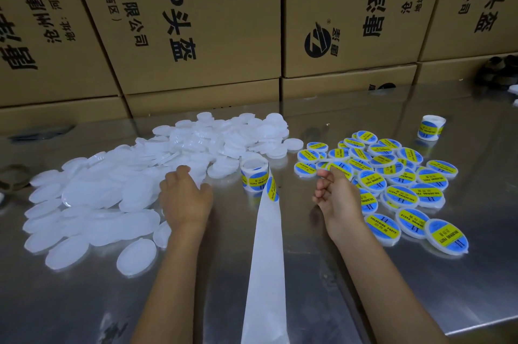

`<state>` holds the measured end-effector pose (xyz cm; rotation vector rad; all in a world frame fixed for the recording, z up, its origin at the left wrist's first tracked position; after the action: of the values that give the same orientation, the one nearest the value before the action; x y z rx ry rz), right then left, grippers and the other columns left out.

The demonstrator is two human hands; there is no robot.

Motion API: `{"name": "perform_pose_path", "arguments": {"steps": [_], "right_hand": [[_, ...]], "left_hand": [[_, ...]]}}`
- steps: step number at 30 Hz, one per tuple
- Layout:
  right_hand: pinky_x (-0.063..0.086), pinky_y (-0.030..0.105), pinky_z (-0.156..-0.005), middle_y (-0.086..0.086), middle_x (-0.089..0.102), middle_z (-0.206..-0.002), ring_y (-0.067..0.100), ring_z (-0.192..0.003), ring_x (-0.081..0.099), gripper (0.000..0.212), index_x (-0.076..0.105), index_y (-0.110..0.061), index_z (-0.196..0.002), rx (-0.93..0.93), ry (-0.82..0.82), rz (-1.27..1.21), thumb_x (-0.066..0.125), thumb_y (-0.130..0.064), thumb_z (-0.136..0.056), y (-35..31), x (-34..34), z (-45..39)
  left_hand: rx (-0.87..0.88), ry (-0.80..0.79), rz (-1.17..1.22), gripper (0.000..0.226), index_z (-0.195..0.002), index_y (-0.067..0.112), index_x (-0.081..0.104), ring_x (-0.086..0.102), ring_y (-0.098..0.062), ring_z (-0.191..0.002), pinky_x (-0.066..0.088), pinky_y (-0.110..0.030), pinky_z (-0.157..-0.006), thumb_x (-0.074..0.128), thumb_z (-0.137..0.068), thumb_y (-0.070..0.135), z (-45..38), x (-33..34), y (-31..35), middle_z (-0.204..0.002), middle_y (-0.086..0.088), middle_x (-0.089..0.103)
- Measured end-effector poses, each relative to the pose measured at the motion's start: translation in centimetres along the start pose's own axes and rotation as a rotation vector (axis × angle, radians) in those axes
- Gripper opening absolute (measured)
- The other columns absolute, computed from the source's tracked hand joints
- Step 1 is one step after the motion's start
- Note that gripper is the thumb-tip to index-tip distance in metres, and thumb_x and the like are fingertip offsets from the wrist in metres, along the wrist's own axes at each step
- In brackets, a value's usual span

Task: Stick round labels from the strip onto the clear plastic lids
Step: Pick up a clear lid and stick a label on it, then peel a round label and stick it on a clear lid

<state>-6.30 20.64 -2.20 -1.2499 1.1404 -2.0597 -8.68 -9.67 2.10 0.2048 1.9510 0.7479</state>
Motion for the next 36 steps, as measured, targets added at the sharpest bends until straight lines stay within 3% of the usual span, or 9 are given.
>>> {"name": "perform_pose_path", "arguments": {"steps": [5,9,14,16,18,21,24,31,36], "right_hand": [[0.037,0.023,-0.044,-0.002,0.048,-0.050,0.011,-0.043,0.041,0.029,0.062,-0.011,-0.074,-0.051,-0.010,0.165,0.046,-0.017,-0.098,0.1,0.5,0.3],[0.035,0.022,-0.041,-0.003,0.048,-0.050,0.012,-0.044,0.040,0.026,0.062,-0.012,-0.072,-0.151,-0.037,0.317,0.050,-0.015,-0.095,0.0,1.5,1.1],[0.041,0.025,-0.060,-0.013,0.056,-0.061,0.007,-0.060,0.050,0.015,0.059,-0.016,-0.077,-0.458,-0.111,0.546,0.060,-0.019,-0.092,-0.8,3.6,2.6],[0.045,0.021,-0.067,-0.019,0.061,-0.073,0.002,-0.070,0.056,0.007,0.059,-0.022,-0.086,-0.635,-0.174,0.642,0.065,-0.022,-0.091,-1.1,4.7,3.8],[0.045,0.017,-0.075,-0.022,0.061,-0.091,0.000,-0.089,0.058,0.018,0.058,-0.027,-0.102,-0.761,-0.236,0.748,0.069,-0.032,-0.088,-0.8,5.6,4.6],[0.037,0.005,-0.087,-0.029,0.054,-0.113,-0.006,-0.110,0.050,0.049,0.053,-0.034,-0.126,-0.896,-0.303,0.853,0.070,-0.048,-0.083,-0.5,6.5,5.4],[0.039,0.013,-0.094,-0.019,0.059,-0.120,0.000,-0.113,0.050,0.056,0.054,-0.030,-0.134,-0.992,-0.324,0.890,0.072,-0.046,-0.084,-0.8,6.9,5.9],[0.033,0.008,-0.097,-0.018,0.061,-0.120,0.002,-0.117,0.051,0.056,0.058,-0.029,-0.132,-0.948,-0.331,0.877,0.075,-0.048,-0.082,-0.8,6.9,5.9],[0.036,0.033,-0.111,-0.003,0.050,-0.146,0.015,-0.138,0.040,0.055,0.042,-0.020,-0.147,-0.636,-0.291,0.946,0.060,-0.032,-0.097,0.6,5.4,2.9]], "left_hand": [[-0.006,-0.013,-0.092,0.031,-0.119,-0.004,0.066,0.052,-0.040,-0.118,0.045,-0.048,-0.094,0.063,-0.094,0.016,-0.4,0.4,-0.9,-0.122,-0.024,0.061],[-0.029,0.004,-0.035,0.022,-0.110,0.004,0.074,0.061,-0.040,-0.105,0.050,-0.043,-0.085,0.062,-0.095,0.016,-0.4,0.2,-1.0,-0.110,-0.023,0.066],[-0.079,-0.002,0.431,0.020,-0.105,0.014,0.077,0.066,-0.030,-0.108,0.048,-0.036,-0.093,0.058,-0.099,0.021,-0.7,-0.5,0.0,-0.113,-0.008,0.074],[-0.191,-0.184,0.871,0.015,-0.099,0.015,0.076,0.071,-0.026,-0.101,0.055,-0.037,-0.095,0.061,-0.097,0.016,-0.5,0.7,0.6,-0.112,-0.007,0.076],[-0.229,-0.438,1.194,0.015,-0.105,0.007,0.073,0.074,-0.027,-0.098,0.061,-0.034,-0.085,0.062,-0.097,0.013,0.4,1.9,2.4,-0.110,-0.013,0.076],[-0.135,-0.684,1.286,0.024,-0.114,-0.002,0.069,0.074,-0.032,-0.098,0.061,-0.032,-0.078,0.061,-0.098,0.014,1.9,2.4,5.1,-0.112,-0.019,0.074],[-0.099,-0.776,1.282,0.029,-0.117,-0.003,0.068,0.073,-0.036,-0.101,0.061,-0.035,-0.079,0.060,-0.099,0.018,2.7,2.9,6.2,-0.114,-0.021,0.073],[-0.072,-0.641,1.154,0.022,-0.105,0.011,0.078,0.073,-0.024,-0.102,0.060,-0.027,-0.073,0.062,-0.099,0.025,2.7,3.0,6.1,-0.112,-0.011,0.075],[-0.184,-0.592,1.177,0.026,-0.114,0.003,0.070,0.069,-0.029,-0.111,0.061,-0.040,-0.088,0.057,-0.102,0.023,2.1,3.8,5.1,-0.118,-0.012,0.073]]}}
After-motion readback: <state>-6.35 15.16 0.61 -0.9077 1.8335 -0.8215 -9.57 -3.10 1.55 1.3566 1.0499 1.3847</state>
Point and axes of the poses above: each hand's wrist, its own z-axis away from the middle knuckle, its own x-axis out of the palm, y = z × x, the point moved 8 cm from there along -z, towards the middle knuckle
